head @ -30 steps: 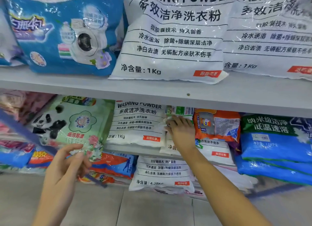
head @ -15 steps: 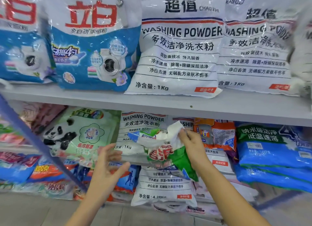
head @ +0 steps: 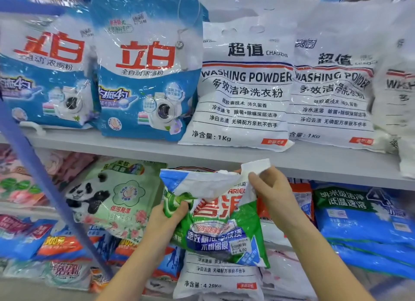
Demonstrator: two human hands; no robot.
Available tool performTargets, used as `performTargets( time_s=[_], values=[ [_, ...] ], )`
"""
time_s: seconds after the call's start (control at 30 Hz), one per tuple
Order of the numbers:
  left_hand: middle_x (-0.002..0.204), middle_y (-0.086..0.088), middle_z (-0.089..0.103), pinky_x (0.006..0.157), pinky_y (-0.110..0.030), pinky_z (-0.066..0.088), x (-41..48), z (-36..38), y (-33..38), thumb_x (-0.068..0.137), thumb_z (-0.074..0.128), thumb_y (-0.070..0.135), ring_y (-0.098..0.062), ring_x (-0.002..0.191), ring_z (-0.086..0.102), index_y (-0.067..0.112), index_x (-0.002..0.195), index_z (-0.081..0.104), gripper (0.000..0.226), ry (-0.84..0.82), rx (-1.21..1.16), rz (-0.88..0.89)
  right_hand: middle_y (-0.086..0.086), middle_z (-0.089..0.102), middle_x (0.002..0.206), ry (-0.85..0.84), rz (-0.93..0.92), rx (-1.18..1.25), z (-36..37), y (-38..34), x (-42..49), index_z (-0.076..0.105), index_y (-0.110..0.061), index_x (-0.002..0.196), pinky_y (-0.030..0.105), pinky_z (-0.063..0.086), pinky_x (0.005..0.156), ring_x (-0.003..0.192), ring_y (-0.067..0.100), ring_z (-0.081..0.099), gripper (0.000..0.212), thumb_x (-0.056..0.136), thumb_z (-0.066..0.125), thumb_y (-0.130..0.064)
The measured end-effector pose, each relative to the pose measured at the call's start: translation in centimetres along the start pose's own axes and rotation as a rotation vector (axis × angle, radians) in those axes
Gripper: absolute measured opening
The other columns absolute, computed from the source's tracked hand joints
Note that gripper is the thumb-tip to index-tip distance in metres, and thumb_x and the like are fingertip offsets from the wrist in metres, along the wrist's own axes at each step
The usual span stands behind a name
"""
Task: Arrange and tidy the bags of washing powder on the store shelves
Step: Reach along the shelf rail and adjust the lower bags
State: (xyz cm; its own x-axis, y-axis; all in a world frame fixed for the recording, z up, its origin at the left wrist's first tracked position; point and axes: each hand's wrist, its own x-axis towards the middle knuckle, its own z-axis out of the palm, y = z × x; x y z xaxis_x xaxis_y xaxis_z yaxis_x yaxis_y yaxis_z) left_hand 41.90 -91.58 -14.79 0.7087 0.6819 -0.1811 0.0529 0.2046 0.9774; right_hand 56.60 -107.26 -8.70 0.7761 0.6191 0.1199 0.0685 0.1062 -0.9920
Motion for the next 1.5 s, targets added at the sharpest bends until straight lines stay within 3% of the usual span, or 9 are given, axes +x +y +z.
performTargets(
  time_s=[0.37, 0.5, 0.6, 0.7, 0.83, 1.1, 1.27, 1.43, 1.5],
  values=[
    [0.058, 0.017, 0.068, 0.052, -0.013, 0.045, 0.5, -3.1, 1.4, 0.086, 0.066, 0.021, -0.003, 0.059, 0.066, 0.020, 0.076, 0.064, 0.010, 0.099, 0.257, 0.162, 0.003, 0.065, 0.067, 0.058, -0.077, -0.037, 2.0, -2.1, 1.6, 0.066, -0.011, 0.076, 0.033, 0.047, 0.065, 0.066, 0.019, 0.059, 0.008, 0.084, 0.065, -0.012],
    [0.068, 0.000, 0.073, 0.058, -0.023, 0.052, -0.2, -4.2, 1.8, 0.083, 0.068, 0.022, -0.012, 0.063, 0.070, 0.011, 0.082, 0.065, 0.011, 0.182, 0.148, 0.141, -0.014, 0.069, 0.087, 0.041, -0.473, -0.617, 3.0, -4.6, 2.0, 0.067, -0.022, 0.086, 0.011, 0.044, 0.076, 0.083, -0.004, 0.061, 0.004, 0.083, 0.070, -0.022],
    [0.081, -0.007, 0.074, 0.074, -0.044, 0.056, -0.8, -4.5, 1.9, 0.076, 0.070, 0.036, -0.026, 0.077, 0.071, 0.011, 0.090, 0.066, 0.029, 0.220, 0.117, 0.146, -0.008, 0.067, 0.111, -0.082, -0.850, -0.988, 6.8, -6.9, 2.6, 0.060, -0.023, 0.118, 0.024, 0.040, 0.089, 0.104, 0.007, 0.057, 0.048, 0.080, 0.058, -0.053],
    [0.080, -0.008, 0.074, 0.077, -0.047, 0.055, -1.8, -4.5, 2.7, 0.073, 0.073, 0.045, -0.027, 0.076, 0.070, 0.016, 0.087, 0.067, 0.032, 0.230, 0.144, 0.211, -0.004, 0.068, 0.109, -0.307, -0.835, -1.213, 12.5, -6.6, 3.7, 0.055, -0.024, 0.123, 0.033, 0.043, 0.085, 0.102, 0.017, 0.060, 0.060, 0.081, 0.048, -0.065],
    [0.068, 0.014, 0.072, 0.057, -0.016, 0.052, -3.1, -5.9, 3.2, 0.082, 0.070, 0.016, -0.003, 0.062, 0.067, 0.021, 0.080, 0.063, 0.009, 0.239, 0.162, 0.268, -0.002, 0.056, 0.050, -0.231, -1.063, -0.917, 15.5, -4.9, 5.3, 0.062, -0.016, 0.075, 0.025, 0.034, 0.043, 0.046, 0.021, 0.055, 0.041, 0.084, 0.046, -0.052],
    [0.104, 0.002, 0.072, 0.075, -0.024, 0.053, -5.6, -11.7, 3.6, 0.045, 0.083, 0.018, -0.013, 0.094, 0.069, 0.017, 0.120, 0.053, 0.081, 0.086, 0.170, 0.217, 0.002, 0.049, 0.045, -0.342, -1.089, -0.579, 21.0, -5.0, 5.6, 0.062, -0.010, 0.074, 0.026, 0.032, 0.044, 0.041, 0.020, 0.043, 0.037, 0.089, 0.047, -0.040],
    [0.104, 0.006, 0.073, 0.082, -0.023, 0.052, -7.6, -15.6, 5.7, 0.074, 0.076, -0.003, -0.013, 0.098, 0.068, 0.019, 0.109, 0.059, 0.045, 0.029, 0.278, 0.199, 0.002, 0.046, 0.043, -0.424, -1.308, -0.551, 25.7, -6.0, 3.1, 0.061, -0.011, 0.072, 0.025, 0.033, 0.038, 0.038, 0.023, 0.045, 0.032, 0.090, 0.047, -0.034],
    [0.100, -0.010, 0.073, 0.082, -0.037, 0.056, -9.3, -19.5, 5.7, 0.062, 0.080, 0.006, -0.028, 0.094, 0.069, 0.017, 0.097, 0.073, 0.037, 0.246, 0.145, 0.234, 0.001, 0.047, 0.046, -0.483, -1.351, -0.520, 31.7, -7.4, 1.7, 0.062, -0.013, 0.073, 0.023, 0.027, 0.042, 0.042, 0.022, 0.045, 0.035, 0.089, 0.046, -0.040],
    [0.100, -0.012, 0.073, 0.086, -0.045, 0.055, -9.8, -21.9, 5.4, 0.048, 0.091, 0.021, -0.030, 0.093, 0.070, 0.009, 0.103, 0.069, 0.060, 0.356, 0.107, 0.218, -0.001, 0.057, 0.063, -0.584, -1.241, -0.491, 33.9, -7.5, 1.5, 0.064, -0.016, 0.086, 0.029, 0.035, 0.054, 0.061, 0.017, 0.052, 0.041, 0.089, 0.041, -0.049]
  ],
)
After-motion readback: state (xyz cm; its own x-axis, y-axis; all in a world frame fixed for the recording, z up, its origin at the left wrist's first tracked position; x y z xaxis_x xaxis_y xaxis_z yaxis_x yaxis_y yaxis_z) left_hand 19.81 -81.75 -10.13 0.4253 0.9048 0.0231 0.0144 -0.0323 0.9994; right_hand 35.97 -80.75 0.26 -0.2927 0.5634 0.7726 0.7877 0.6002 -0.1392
